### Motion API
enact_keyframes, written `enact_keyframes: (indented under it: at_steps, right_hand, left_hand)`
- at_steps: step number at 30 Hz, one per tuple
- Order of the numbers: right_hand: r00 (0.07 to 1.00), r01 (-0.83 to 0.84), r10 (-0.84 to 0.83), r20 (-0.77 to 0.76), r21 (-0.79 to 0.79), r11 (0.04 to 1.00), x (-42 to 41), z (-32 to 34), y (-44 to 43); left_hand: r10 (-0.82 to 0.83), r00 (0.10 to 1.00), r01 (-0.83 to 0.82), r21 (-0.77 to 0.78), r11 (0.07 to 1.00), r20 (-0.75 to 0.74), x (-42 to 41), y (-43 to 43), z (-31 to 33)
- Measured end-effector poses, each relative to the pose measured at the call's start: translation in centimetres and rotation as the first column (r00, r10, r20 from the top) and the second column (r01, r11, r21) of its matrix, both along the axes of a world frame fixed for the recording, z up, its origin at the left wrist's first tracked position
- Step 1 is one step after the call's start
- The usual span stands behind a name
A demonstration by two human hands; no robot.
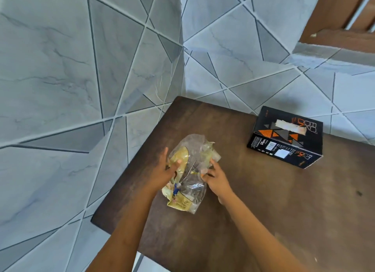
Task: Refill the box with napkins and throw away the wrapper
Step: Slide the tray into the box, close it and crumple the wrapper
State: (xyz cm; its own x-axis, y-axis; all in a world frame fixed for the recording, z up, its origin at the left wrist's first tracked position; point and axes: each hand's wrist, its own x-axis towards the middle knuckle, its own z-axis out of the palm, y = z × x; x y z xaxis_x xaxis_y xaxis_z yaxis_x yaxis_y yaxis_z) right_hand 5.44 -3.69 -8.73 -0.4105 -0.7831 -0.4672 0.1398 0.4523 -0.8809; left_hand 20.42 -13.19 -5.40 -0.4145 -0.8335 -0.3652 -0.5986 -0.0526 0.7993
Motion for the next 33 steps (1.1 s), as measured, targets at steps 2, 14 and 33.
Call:
enact_keyframes:
  at_steps: [2,14,33]
  right_hand:
    - [0.997,-0.077,0.077,0.008,-0.015,0.997,0.4,0.2,0.9]
    - [0.988,-0.056,0.029,-0.151,-0.174,0.983,-2.3,3.6,8.6]
    - [0.795,0.069,-0.301,-0.527,-0.415,0.907,-6.1,5.4,17.2]
  left_hand:
    - [0.043,0.996,-0.038,0.065,0.997,-0.084,-0.9,0.9,0.4]
    - [-0.089,0.903,0.199,0.225,0.954,-0.421,-8.7,5.1,2.1]
    - [-0.409,0.849,0.521,0.400,0.754,-0.335,-13.3,11.6,4.7]
